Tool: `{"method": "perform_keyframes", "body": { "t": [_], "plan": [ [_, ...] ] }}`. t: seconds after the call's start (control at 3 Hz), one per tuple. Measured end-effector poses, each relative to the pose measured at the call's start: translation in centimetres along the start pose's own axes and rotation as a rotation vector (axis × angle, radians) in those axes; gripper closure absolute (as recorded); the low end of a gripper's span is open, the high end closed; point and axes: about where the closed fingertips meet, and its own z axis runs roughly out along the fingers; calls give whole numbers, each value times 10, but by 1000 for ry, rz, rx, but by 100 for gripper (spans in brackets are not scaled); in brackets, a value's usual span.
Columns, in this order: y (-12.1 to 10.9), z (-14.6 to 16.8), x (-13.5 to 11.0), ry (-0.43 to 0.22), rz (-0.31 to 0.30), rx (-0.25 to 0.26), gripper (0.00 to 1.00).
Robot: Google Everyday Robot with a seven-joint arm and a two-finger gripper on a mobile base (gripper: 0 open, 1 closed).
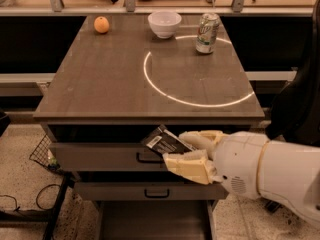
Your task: Place rxbar chocolate into bottom drawer
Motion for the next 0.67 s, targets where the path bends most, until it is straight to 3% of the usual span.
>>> {"method": "perform_keyframes", "body": {
  "t": [0.33,0.67],
  "plan": [
    [-4,39,76,-34,166,-27,100],
    [3,77,119,-74,246,-59,100]
  ]
}}
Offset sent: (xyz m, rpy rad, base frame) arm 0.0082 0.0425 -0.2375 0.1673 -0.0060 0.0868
